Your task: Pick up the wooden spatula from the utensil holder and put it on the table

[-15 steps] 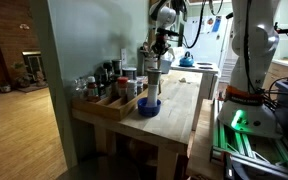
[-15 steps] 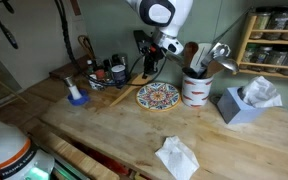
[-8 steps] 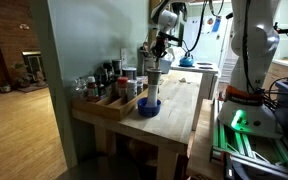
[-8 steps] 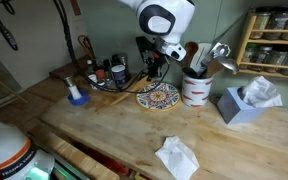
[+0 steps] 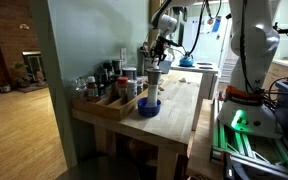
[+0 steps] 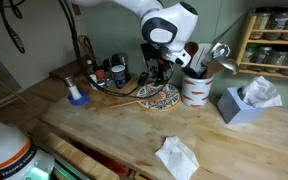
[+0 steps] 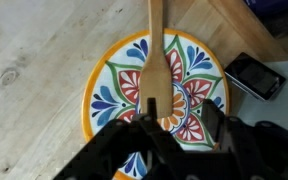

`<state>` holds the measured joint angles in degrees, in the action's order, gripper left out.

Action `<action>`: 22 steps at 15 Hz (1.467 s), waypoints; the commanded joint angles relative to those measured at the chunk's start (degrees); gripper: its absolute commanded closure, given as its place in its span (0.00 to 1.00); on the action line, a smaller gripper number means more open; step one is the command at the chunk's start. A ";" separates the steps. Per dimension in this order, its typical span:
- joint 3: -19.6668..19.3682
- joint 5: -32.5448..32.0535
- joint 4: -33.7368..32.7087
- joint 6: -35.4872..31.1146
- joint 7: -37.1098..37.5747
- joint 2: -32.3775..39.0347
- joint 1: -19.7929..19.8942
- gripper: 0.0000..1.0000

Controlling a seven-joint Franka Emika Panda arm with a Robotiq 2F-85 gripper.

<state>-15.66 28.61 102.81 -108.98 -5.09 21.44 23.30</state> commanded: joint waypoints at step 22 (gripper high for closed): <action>2.45 -30.15 8.08 10.72 -9.86 -38.04 -10.84 0.00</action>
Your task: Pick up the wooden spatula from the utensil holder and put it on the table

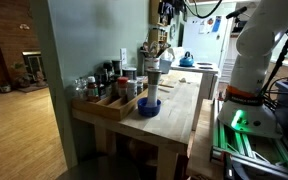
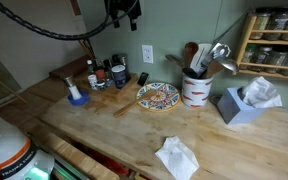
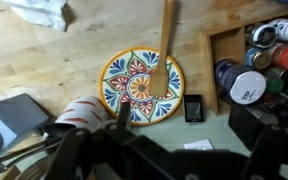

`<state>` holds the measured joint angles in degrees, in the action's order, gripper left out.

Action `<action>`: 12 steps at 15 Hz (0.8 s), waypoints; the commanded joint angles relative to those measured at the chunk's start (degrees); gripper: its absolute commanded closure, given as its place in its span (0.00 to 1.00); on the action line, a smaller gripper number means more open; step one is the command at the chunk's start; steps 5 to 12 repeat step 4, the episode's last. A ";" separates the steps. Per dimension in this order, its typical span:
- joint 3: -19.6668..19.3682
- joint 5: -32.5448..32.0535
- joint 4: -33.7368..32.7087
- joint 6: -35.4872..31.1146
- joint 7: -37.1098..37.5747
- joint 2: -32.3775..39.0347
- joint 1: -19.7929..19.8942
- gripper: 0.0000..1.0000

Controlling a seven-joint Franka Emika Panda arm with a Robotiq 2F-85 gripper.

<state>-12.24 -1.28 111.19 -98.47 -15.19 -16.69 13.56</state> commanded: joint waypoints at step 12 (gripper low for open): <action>-1.08 -0.63 1.55 0.40 -2.92 -2.27 -1.83 0.00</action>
